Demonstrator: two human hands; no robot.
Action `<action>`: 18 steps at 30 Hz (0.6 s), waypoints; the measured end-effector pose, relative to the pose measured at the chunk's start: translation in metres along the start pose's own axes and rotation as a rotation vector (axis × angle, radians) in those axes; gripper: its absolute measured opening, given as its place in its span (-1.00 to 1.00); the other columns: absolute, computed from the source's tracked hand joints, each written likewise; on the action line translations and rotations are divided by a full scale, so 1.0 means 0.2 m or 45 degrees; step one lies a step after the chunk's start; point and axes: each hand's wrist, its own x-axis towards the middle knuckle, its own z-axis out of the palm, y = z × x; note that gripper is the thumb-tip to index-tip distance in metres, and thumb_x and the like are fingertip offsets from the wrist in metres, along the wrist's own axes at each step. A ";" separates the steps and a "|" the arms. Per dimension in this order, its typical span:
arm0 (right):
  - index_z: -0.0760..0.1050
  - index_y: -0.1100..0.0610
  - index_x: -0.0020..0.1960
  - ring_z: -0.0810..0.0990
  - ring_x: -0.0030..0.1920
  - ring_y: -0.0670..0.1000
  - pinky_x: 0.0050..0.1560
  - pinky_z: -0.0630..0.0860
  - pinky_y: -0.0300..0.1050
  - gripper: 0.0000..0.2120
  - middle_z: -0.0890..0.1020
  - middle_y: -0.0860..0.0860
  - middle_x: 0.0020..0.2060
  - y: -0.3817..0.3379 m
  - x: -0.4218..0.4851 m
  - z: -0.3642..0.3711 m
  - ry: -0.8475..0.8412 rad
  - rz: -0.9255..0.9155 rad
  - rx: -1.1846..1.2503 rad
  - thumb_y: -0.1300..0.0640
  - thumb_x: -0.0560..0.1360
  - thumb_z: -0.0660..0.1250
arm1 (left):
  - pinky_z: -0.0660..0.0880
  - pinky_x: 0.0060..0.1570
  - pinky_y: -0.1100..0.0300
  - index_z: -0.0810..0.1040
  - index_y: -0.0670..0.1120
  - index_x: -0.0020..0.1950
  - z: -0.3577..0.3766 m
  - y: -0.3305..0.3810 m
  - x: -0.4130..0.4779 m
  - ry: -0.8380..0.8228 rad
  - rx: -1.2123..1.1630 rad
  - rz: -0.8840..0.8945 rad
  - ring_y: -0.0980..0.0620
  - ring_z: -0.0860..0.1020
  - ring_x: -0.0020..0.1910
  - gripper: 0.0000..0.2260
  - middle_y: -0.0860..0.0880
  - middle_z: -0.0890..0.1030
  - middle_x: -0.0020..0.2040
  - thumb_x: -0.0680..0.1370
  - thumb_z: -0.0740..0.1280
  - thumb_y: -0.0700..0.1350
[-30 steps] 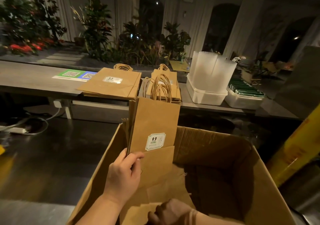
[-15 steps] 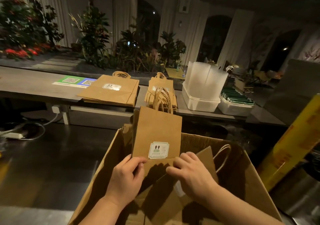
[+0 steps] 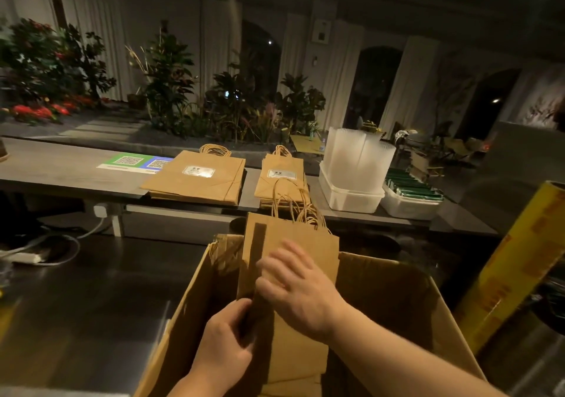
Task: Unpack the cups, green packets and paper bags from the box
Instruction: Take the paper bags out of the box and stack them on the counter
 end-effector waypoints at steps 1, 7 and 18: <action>0.45 -0.03 0.24 0.41 0.39 0.09 0.52 0.24 0.13 -0.68 0.51 0.02 0.30 -0.02 -0.07 0.02 0.157 0.275 0.053 -0.04 0.54 0.41 | 0.54 0.17 0.38 0.51 0.28 0.08 0.01 0.00 0.00 0.000 0.016 0.008 0.43 0.54 0.11 -0.54 0.29 0.62 0.02 0.49 0.52 -0.28; 0.13 0.07 0.62 0.28 0.53 0.24 0.51 0.28 0.25 -0.09 0.28 0.18 0.56 -0.08 -0.38 0.12 -0.010 2.401 1.390 -0.18 0.45 0.51 | 0.40 0.02 0.63 0.30 0.33 0.27 0.03 0.08 0.02 0.012 0.004 0.027 0.52 0.49 0.05 -0.51 0.42 0.47 0.13 0.56 0.46 -0.10; 0.44 0.17 0.13 0.66 -0.03 0.28 0.15 0.54 0.18 -0.79 0.69 0.25 -0.07 -0.03 -0.44 0.11 0.072 2.399 2.196 0.17 0.57 0.41 | 0.38 0.18 0.45 -0.04 0.33 0.55 -0.09 0.19 -0.01 -0.056 -0.223 -0.176 0.52 0.47 0.15 -0.14 0.39 0.49 0.20 0.55 0.48 -0.16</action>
